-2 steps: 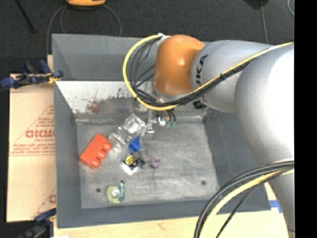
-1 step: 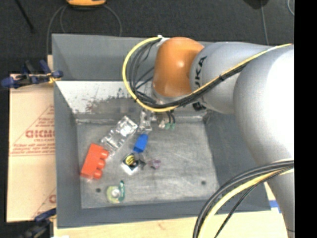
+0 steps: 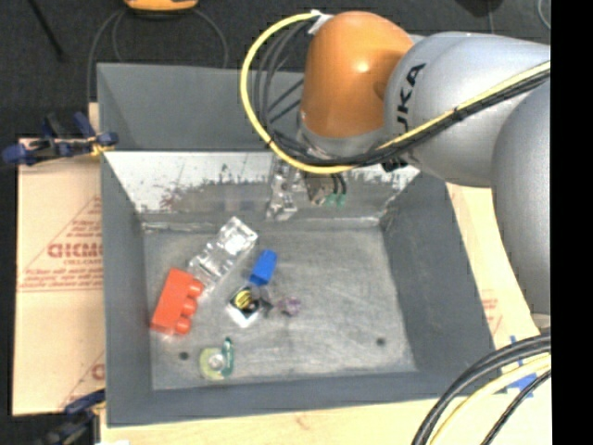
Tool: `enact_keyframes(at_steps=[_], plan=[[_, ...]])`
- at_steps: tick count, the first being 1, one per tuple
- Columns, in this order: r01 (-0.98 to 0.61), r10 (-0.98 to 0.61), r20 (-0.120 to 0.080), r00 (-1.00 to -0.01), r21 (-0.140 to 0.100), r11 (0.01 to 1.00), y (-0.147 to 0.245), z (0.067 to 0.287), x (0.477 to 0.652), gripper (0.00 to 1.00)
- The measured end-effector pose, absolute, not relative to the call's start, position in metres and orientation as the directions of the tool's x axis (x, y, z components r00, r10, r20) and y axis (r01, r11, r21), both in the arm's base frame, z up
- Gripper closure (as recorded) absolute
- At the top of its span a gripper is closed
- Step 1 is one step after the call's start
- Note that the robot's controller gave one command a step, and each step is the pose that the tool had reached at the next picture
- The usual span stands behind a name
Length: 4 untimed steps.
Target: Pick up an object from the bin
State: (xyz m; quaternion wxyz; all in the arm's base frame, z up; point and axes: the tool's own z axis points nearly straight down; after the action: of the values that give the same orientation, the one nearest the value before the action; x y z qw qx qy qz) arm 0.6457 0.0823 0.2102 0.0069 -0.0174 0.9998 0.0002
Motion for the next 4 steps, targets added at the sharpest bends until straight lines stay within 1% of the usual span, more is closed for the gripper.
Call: enact_keyframes(at_steps=[1, 2, 3, 4], plan=[[-0.035, -0.035, -0.005, -0.999, -0.001, 0.999, 0.082, 0.204, 0.644, 0.00], [-0.059, -0.059, -0.008, -0.998, 0.001, 0.998, 0.124, 0.114, 0.633, 0.00], [0.021, 0.021, -0.009, -1.000, 0.004, 1.000, 0.119, 0.085, 0.634, 0.00], [0.021, 0.022, -0.007, -1.000, 0.004, 1.000, 0.118, 0.083, 0.633, 1.00]])
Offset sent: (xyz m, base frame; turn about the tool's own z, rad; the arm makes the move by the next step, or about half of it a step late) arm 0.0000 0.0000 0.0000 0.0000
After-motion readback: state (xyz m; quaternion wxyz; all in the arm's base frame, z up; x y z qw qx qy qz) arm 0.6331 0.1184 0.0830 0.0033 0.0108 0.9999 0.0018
